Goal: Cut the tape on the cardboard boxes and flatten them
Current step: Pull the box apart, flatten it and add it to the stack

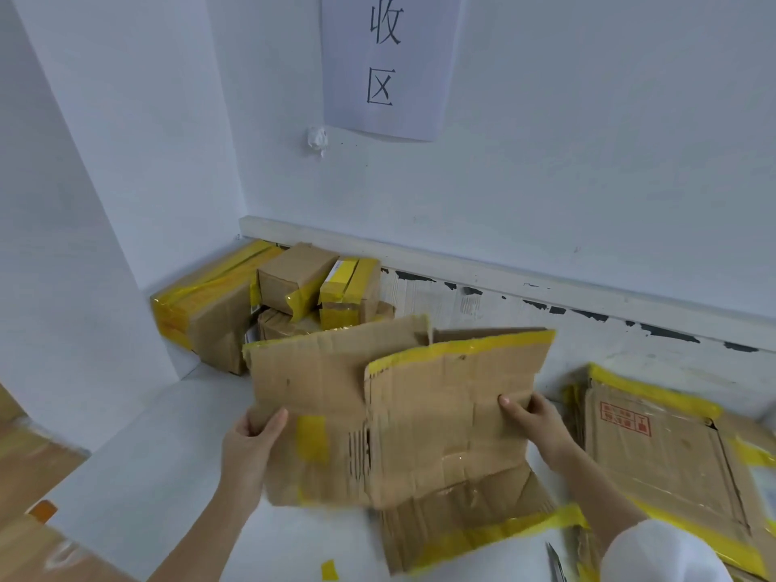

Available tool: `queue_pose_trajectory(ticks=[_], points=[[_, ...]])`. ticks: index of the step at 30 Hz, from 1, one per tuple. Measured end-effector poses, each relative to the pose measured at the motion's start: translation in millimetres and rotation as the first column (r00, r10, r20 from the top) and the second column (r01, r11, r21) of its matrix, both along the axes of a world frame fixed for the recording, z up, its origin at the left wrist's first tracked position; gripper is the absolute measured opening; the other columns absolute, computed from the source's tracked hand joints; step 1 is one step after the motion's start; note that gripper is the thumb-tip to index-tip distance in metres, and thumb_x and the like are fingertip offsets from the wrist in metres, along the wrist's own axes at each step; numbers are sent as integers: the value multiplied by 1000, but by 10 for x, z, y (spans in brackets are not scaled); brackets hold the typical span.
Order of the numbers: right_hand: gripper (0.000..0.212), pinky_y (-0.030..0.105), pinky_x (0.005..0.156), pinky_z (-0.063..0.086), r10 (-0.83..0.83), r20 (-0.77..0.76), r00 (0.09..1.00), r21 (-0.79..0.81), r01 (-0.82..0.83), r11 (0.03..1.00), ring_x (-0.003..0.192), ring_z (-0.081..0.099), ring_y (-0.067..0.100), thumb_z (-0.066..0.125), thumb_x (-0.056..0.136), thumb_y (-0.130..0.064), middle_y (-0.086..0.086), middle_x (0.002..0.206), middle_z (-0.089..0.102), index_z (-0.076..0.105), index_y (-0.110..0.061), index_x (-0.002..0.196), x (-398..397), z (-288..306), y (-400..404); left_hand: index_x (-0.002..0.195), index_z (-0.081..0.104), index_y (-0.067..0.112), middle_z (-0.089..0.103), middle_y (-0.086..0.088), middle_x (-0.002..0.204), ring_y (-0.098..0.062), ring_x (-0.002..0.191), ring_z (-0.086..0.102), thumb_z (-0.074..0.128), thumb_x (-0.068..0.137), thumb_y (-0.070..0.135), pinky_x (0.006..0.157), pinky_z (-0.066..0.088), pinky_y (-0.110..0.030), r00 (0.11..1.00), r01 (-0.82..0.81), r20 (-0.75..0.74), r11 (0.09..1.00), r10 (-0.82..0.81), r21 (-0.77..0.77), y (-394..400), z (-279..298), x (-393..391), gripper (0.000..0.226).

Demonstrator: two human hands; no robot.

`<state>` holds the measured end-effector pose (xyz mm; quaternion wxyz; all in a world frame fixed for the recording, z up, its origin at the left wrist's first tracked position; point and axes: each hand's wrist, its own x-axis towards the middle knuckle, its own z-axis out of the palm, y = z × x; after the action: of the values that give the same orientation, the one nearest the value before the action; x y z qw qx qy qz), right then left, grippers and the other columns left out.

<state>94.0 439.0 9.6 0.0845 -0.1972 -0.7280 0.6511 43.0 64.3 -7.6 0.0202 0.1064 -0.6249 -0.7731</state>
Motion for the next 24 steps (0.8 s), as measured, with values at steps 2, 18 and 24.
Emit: queue_pose_trajectory(ticks=[2,18,24], points=[[26,37,87,49,-44,9,999,-3,44,999,97,59,22,66,86,-15,5,103,63,59,-7,109,33,8,68,85,68,17,73,0,83,-8,69,69,70,81,12,53,52,-18,1000,-14,-24,999,13,-33,-54,72,-24,6],[40,33,66,41,-512,27,859,400,460,793,78,55,24,69,81,-45,5,82,60,57,-7,87,314,451,293,145,25,32,50,17,130,-3,116,51,62,88,22,94,43,-27,842,486,-63,803,-536,-345,216,560,-412,69],[52,33,67,41,-660,12,751,620,512,594,97,59,32,60,85,-52,6,103,64,53,-15,121,874,544,406,145,31,25,34,16,141,-7,134,29,55,93,22,110,27,-28,750,392,-190,657,-633,-644,856,590,-430,57]])
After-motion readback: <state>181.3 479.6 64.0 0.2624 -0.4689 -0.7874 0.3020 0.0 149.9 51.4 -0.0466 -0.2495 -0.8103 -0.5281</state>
